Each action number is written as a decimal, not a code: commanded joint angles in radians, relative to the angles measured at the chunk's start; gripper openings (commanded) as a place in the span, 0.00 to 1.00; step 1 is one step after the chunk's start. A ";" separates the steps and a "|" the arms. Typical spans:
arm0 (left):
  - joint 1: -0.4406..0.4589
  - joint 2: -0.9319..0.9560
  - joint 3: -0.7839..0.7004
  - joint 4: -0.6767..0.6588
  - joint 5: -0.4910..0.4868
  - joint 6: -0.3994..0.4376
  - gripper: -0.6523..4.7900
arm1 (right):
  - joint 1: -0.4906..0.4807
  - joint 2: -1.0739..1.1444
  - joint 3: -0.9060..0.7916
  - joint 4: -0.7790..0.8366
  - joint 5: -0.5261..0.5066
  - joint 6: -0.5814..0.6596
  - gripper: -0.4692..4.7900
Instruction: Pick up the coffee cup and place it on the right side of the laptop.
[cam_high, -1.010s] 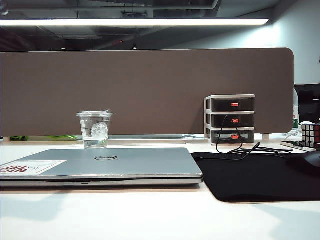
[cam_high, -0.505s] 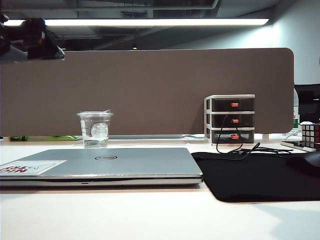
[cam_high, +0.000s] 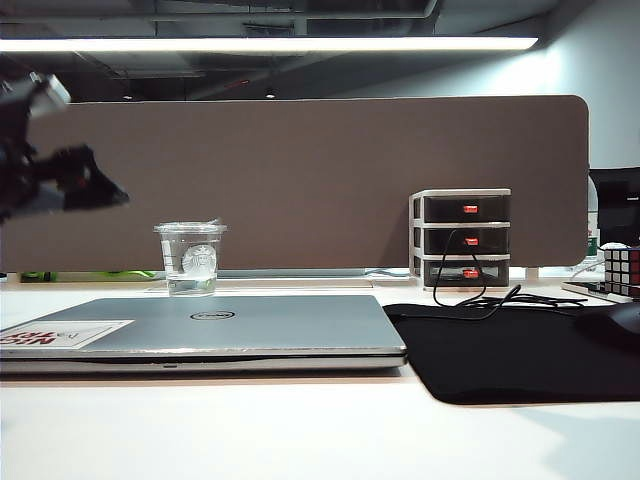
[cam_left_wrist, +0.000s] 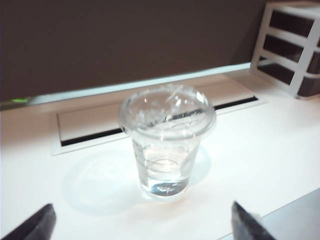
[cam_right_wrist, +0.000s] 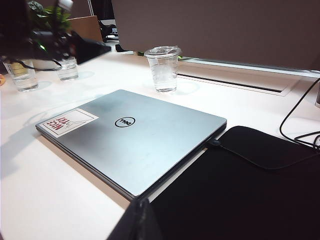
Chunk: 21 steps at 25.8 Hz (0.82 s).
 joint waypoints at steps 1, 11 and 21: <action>0.000 0.097 0.035 0.107 0.012 -0.021 1.00 | 0.001 -0.002 -0.006 0.005 -0.002 0.000 0.09; -0.010 0.377 0.309 0.104 0.177 -0.078 1.00 | 0.000 -0.002 -0.006 -0.042 -0.002 -0.009 0.09; -0.023 0.421 0.382 0.034 0.180 -0.117 1.00 | 0.000 -0.002 -0.006 -0.042 -0.001 -0.024 0.09</action>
